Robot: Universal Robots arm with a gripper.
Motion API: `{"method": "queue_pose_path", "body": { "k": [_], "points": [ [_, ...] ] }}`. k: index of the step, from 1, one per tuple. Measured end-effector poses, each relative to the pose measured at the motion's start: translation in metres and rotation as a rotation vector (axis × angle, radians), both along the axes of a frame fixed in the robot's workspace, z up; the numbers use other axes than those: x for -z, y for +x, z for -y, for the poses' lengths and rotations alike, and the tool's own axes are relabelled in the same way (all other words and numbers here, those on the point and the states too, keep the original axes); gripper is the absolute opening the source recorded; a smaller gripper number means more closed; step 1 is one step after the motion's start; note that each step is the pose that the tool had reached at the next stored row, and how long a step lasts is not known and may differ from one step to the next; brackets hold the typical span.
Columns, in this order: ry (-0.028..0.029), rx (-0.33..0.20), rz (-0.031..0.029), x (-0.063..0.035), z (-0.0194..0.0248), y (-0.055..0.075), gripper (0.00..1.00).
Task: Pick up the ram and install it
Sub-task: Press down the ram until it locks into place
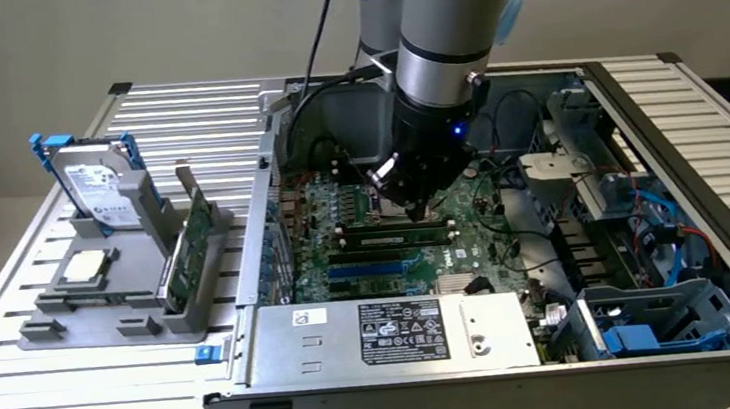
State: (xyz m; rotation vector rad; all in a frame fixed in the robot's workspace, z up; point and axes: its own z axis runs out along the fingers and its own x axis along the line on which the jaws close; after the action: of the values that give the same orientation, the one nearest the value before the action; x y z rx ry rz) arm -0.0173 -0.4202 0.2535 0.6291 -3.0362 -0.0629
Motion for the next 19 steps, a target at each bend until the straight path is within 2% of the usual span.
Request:
{"method": "queue_pose_path", "body": {
  "k": [19],
  "points": [
    [0.0001, 0.315, 0.0001, 0.0000, 0.0000, 0.0000, 0.11]
  ]
}}
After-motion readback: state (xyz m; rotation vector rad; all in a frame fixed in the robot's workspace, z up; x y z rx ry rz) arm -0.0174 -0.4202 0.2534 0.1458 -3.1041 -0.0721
